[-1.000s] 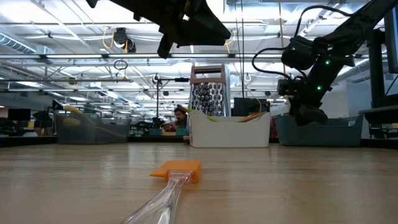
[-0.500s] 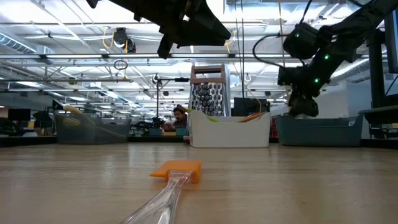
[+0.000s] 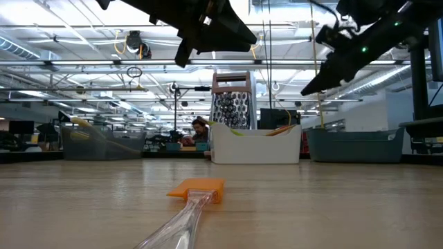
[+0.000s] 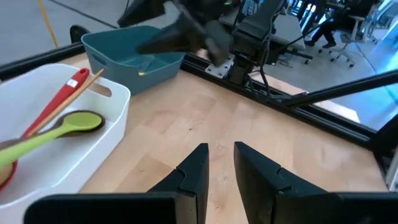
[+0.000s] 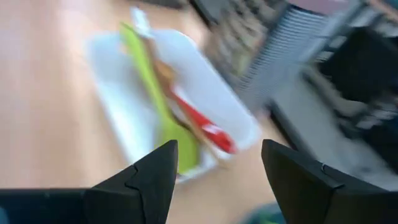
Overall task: Pick & Place Kitchen Items
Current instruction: Put the orange spatula into the blue bin
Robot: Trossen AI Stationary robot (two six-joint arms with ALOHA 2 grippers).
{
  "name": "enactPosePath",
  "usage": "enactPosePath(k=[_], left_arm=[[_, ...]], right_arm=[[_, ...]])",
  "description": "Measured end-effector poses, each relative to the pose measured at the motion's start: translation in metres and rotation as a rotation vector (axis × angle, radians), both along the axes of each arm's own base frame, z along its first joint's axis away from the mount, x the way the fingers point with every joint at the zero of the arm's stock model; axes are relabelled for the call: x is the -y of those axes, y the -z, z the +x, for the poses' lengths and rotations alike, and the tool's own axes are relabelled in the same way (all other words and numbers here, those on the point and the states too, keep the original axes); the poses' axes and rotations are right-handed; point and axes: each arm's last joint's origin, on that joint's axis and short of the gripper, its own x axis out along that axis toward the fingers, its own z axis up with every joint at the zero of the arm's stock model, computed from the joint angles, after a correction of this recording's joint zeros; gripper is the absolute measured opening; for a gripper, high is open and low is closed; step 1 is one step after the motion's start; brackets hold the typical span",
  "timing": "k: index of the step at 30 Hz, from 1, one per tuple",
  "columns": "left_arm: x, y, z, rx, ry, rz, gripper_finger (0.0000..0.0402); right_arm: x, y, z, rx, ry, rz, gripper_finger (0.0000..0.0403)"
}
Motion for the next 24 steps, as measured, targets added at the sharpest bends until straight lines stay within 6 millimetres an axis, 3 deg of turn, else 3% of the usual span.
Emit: enactPosePath(k=[12, 18, 24], left_arm=[[0.008, 0.007, -0.004, -0.045, -0.014, -0.105, 0.0076], [0.025, 0.011, -0.010, -0.101, 0.095, -0.122, 0.0076], [0.039, 0.011, -0.014, -0.089, 0.110, -0.178, 0.0076]], right_arm=[[-0.050, 0.005, 0.010, 0.055, -0.363, 0.318, 0.0226], [-0.077, 0.035, 0.013, 0.175, -0.508, 0.315, 0.0226], [-0.090, 0.060, -0.002, 0.404, -0.645, 0.252, 0.0226]])
